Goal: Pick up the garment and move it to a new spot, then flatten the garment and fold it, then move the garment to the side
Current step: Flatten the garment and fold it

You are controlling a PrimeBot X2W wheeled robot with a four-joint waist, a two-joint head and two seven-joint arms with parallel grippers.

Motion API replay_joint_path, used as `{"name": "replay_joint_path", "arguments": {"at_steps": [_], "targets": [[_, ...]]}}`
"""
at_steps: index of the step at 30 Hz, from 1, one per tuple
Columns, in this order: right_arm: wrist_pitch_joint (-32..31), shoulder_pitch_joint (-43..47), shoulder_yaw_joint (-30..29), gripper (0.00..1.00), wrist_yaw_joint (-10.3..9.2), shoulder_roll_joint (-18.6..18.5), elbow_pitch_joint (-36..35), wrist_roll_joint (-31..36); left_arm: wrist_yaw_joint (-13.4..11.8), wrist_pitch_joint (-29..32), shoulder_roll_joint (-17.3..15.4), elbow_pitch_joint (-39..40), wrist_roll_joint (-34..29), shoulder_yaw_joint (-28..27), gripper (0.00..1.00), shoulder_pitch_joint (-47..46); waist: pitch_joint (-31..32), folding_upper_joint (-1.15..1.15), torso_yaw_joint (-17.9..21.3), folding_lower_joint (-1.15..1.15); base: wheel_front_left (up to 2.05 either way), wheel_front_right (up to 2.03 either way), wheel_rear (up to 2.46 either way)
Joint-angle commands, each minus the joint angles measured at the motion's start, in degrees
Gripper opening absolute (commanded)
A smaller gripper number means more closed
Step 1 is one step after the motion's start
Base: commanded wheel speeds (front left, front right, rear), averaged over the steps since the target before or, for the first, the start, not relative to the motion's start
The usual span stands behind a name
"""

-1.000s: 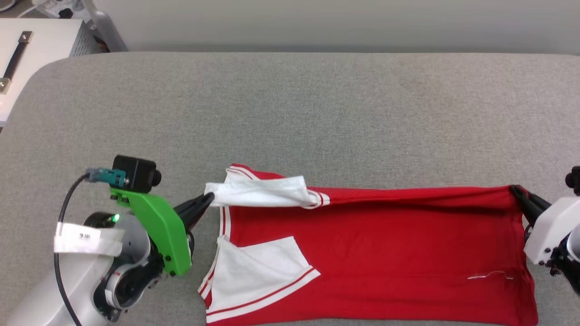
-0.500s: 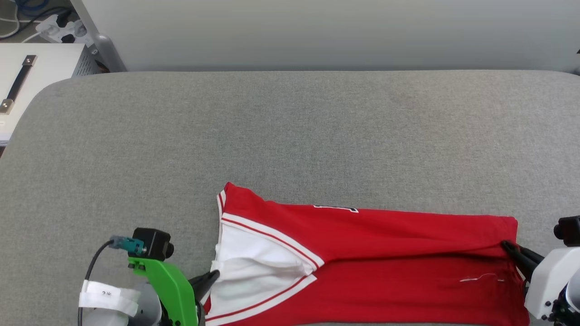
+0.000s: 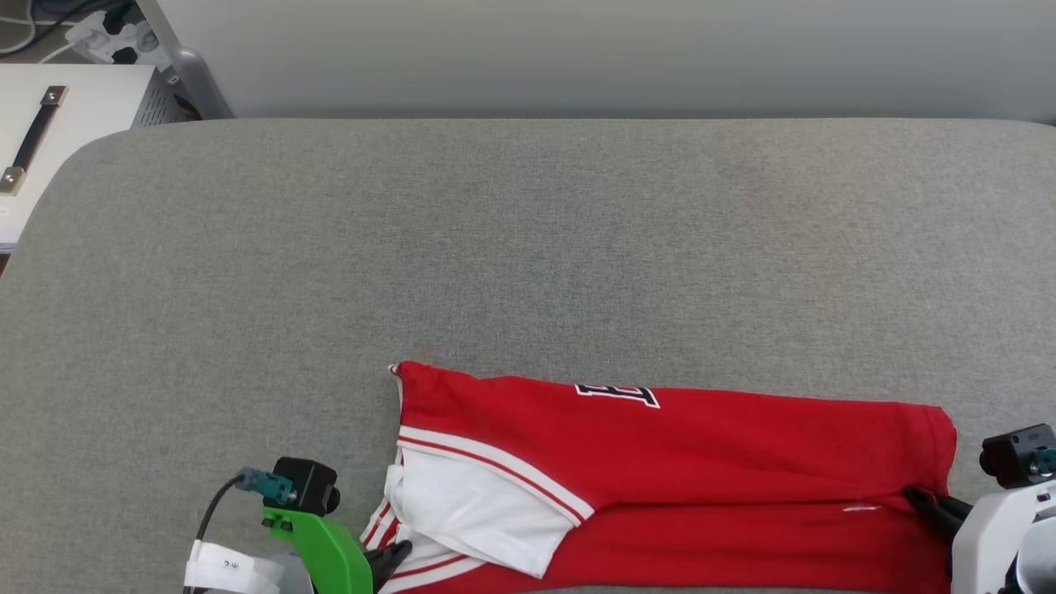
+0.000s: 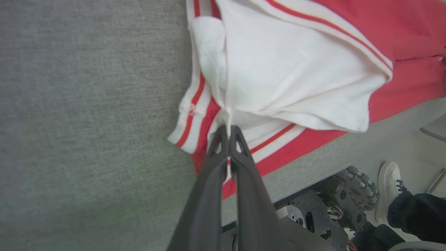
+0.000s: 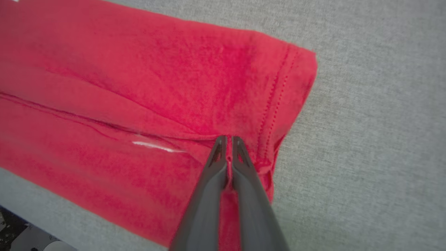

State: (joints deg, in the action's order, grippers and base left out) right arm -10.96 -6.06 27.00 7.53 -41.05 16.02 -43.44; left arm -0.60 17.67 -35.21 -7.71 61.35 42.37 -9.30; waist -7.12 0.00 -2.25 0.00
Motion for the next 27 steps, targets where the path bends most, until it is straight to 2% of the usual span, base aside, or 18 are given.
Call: {"name": "replay_joint_path", "arguments": {"at_steps": [1, 2, 3, 4, 10, 17, 18, 24, 25, 26, 27], "targets": [[0.5, -0.7, 0.7, 0.42, -0.04, 0.2, 0.4, 0.1, 0.6, -0.8, 0.8, -1.2, -1.1, 0.2, 0.00, -0.9, -0.2, 0.00, 0.0, 0.00, 0.00, 0.00, 0.00], [0.4, -0.8, 1.1, 1.00, -0.04, 0.3, 0.6, -0.3, 0.8, -1.1, 1.0, -1.9, -1.4, 0.3, 0.06, -1.1, -0.3, 0.00, 0.0, 0.00, 0.00, 0.00, 0.00], [0.3, -0.9, 1.5, 1.00, -0.04, 0.4, 0.8, -0.6, 1.1, -1.4, 1.3, -2.6, -1.9, 0.6, 0.43, -1.3, -0.3, 0.00, -0.1, 0.00, 0.00, 0.00, 0.00], [0.2, -1.1, 2.0, 1.00, -0.04, 0.3, 0.9, -0.8, 1.3, -1.7, 1.5, -3.3, -2.2, 0.8, 1.00, -1.5, -0.4, 0.00, -0.1, 0.00, 0.00, 0.00, 0.00], [0.0, -1.0, 3.1, 1.00, -0.04, -0.2, 1.1, -3.2, 2.2, -4.3, 2.6, -6.0, -2.8, 0.9, 1.00, -1.3, 2.2, 0.00, 0.1, 0.00, 0.00, 0.00, 0.00], [-2.1, 0.4, 0.3, 1.00, -0.04, -0.6, -1.7, -6.5, 1.4, -9.2, 2.4, -3.2, -2.5, -1.5, 1.00, 0.1, 4.9, 0.00, 0.2, 0.00, 0.00, 0.00, 0.00], [-5.7, 1.8, -3.8, 1.00, -0.04, -0.7, -3.4, -8.3, -0.4, -14.0, 2.2, -0.3, -3.6, -4.0, 1.00, 0.3, 5.2, 0.00, 0.1, 0.00, 0.00, 0.00, 0.00], [-12.1, 4.1, -11.3, 1.00, -0.04, 1.4, -5.1, -7.0, -2.9, -24.3, 3.5, 2.5, -6.6, -7.9, 1.00, 0.5, 4.7, 0.00, -0.1, 0.00, 0.00, 0.00, 0.00], [-13.5, 4.4, -12.8, 1.00, -0.04, 2.3, -5.3, -6.5, -3.0, -26.6, 3.8, 2.7, -7.4, -8.4, 1.00, 0.4, 4.5, 0.00, -0.2, 0.00, 0.00, 0.00, 0.00], [-16.7, 5.0, -17.1, 1.00, -0.04, 4.9, -5.8, -4.6, -3.7, -30.9, 4.4, 2.6, -10.9, -9.7, 1.00, 0.3, 3.9, 0.00, -0.4, 0.00, 0.00, 0.00, 0.00], [-18.1, 5.2, -19.0, 1.00, -0.04, 6.2, -5.6, -3.7, -3.8, -31.7, 4.6, 2.5, -12.6, -10.2, 1.00, 0.1, 3.6, 0.00, -0.5, 0.00, 0.00, 0.00, 0.00]]}}
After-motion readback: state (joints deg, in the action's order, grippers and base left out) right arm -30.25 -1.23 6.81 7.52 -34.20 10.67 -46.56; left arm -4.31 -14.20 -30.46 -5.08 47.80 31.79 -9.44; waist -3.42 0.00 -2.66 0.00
